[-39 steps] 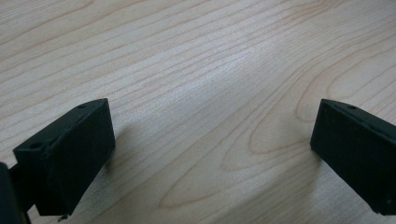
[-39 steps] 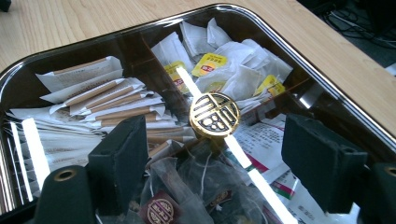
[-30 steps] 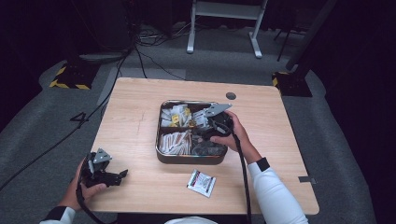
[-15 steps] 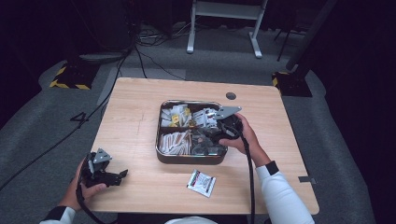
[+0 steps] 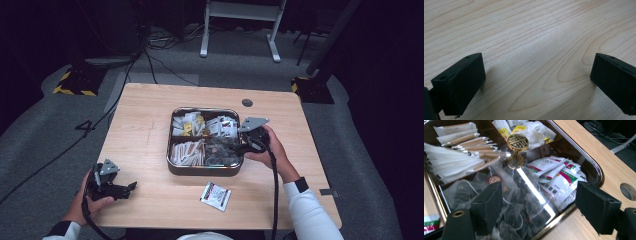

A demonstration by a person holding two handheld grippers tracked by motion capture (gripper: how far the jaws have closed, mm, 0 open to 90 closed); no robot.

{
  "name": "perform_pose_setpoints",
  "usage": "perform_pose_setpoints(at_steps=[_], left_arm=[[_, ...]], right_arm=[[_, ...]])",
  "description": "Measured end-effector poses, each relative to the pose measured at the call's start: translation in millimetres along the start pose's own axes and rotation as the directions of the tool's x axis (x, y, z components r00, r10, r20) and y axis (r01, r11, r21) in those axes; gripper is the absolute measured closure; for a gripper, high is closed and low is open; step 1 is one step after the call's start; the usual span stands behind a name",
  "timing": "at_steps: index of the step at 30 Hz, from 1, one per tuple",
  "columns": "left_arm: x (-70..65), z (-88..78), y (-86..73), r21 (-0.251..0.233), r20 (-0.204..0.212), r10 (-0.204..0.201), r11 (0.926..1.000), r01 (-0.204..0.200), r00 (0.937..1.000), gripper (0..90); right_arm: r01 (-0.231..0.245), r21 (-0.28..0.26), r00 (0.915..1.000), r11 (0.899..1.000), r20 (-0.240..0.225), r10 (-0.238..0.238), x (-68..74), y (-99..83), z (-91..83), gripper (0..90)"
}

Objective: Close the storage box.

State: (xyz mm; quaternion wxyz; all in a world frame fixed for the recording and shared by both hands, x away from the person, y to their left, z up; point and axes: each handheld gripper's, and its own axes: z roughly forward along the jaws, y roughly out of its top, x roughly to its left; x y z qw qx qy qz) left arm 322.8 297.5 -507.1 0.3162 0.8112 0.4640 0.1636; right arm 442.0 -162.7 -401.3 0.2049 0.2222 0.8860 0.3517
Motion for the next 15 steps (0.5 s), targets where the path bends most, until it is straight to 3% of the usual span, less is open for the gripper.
perform_pose_setpoints(at_steps=[15], left_arm=[[-0.1,0.0,0.1,0.001,-0.001,0.0,1.0,0.0,1.0,0.0]], right_arm=[[-0.004,0.026,0.9998,1.0,0.021,0.004,-3.1,-22.6,-15.8,22.3]])
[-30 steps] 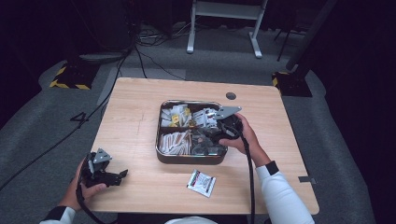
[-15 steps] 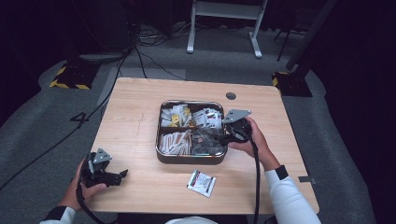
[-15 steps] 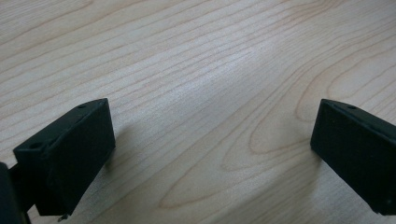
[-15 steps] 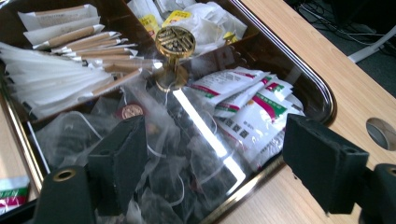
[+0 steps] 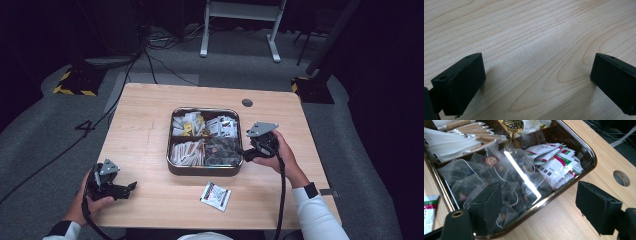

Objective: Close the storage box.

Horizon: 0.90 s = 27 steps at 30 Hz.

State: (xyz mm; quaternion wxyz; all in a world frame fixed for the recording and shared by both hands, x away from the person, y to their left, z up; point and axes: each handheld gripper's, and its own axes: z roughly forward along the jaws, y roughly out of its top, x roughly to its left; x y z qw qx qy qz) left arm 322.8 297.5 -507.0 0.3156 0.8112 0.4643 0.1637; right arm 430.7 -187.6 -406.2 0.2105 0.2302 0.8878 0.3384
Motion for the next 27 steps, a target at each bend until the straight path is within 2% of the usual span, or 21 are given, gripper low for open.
perform_pose_setpoints(at_steps=[27], left_arm=[[-0.1,0.2,0.2,0.0,-0.001,-0.002,1.0,0.002,1.0,0.0]], right_arm=[[-0.046,0.026,0.9986,0.999,0.029,0.045,-8.0,-41.4,-19.1,22.2]])
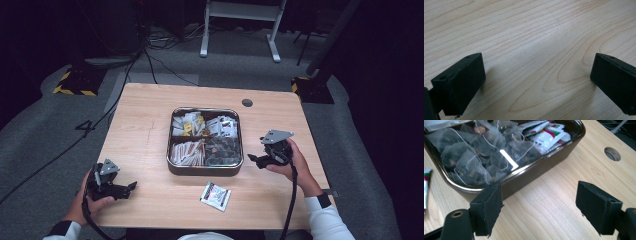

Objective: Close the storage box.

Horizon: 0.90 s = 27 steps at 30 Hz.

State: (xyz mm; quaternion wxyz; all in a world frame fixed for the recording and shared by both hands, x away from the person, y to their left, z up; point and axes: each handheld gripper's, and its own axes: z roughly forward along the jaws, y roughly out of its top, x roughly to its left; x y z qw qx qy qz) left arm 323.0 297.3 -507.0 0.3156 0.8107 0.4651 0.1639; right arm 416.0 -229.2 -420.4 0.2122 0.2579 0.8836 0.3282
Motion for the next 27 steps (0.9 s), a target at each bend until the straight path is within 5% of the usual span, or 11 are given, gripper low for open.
perform_pose_setpoints(at_steps=[27], left_arm=[[0.0,0.0,0.0,0.0,0.0,0.0,1.0,0.0,1.0,0.0]], right_arm=[[-0.047,0.106,0.9984,0.993,0.034,0.044,-9.8,-61.5,-0.4,22.0]])
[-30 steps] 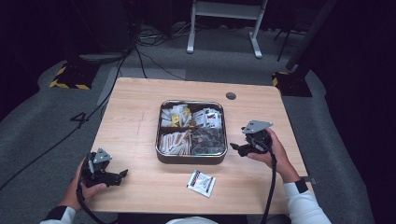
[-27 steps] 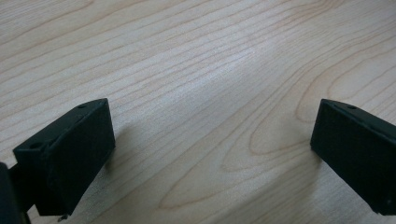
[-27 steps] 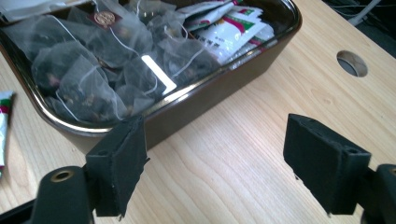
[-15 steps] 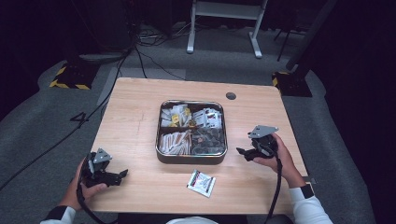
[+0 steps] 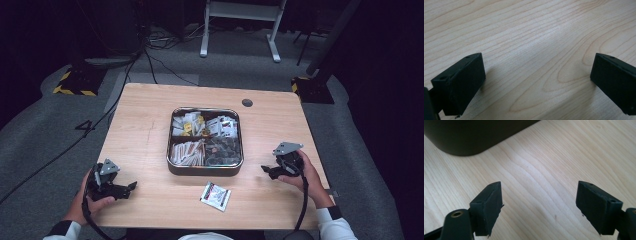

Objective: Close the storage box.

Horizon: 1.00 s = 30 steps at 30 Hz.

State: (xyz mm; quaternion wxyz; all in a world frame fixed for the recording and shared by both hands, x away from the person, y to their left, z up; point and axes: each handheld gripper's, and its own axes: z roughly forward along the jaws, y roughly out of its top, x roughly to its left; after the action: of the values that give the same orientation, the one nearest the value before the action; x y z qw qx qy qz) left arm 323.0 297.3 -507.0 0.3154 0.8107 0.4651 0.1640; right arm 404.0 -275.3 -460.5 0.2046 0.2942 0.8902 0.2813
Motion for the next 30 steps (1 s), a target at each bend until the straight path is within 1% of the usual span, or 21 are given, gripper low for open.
perform_pose_setpoints(at_steps=[8,15,19,27,28,30], left_arm=[[0.0,0.0,0.0,0.0,0.0,0.0,1.0,0.0,1.0,0.0],[0.0,0.0,0.0,0.0,0.001,0.0,1.0,0.0,1.0,0.0],[0.0,0.0,0.0,0.0,0.0,0.0,1.0,0.0,1.0,0.0],[0.0,-0.2,0.0,0.001,-0.003,0.001,1.0,-0.001,1.0,0.1],[-0.3,-0.3,-0.1,0.0,-0.003,-0.002,1.0,0.002,1.0,0.1],[-0.6,-0.5,-0.4,0.0,-0.008,-0.003,1.0,0.003,1.0,0.2]], right_arm=[[-0.025,-0.012,0.9997,1.0,0.002,0.025,-3.0,-20.5,-4.7,22.0],[-0.043,-0.012,0.9991,0.999,0.005,0.043,-4.8,-34.2,-8.0,21.8],[-0.039,-0.002,0.9992,0.999,0.01,0.039,-5.1,-42.8,-9.1,21.6],[-0.071,0.0,0.9974,0.997,0.012,0.071,-4.6,-59.9,-12.9,20.8],[-0.073,-0.003,0.9972,0.997,0.018,0.073,-4.3,-62.4,-13.3,20.0],[-0.093,-0.018,0.9954,0.995,0.02,0.094,-3.9,-67.6,-15.4,19.5]])
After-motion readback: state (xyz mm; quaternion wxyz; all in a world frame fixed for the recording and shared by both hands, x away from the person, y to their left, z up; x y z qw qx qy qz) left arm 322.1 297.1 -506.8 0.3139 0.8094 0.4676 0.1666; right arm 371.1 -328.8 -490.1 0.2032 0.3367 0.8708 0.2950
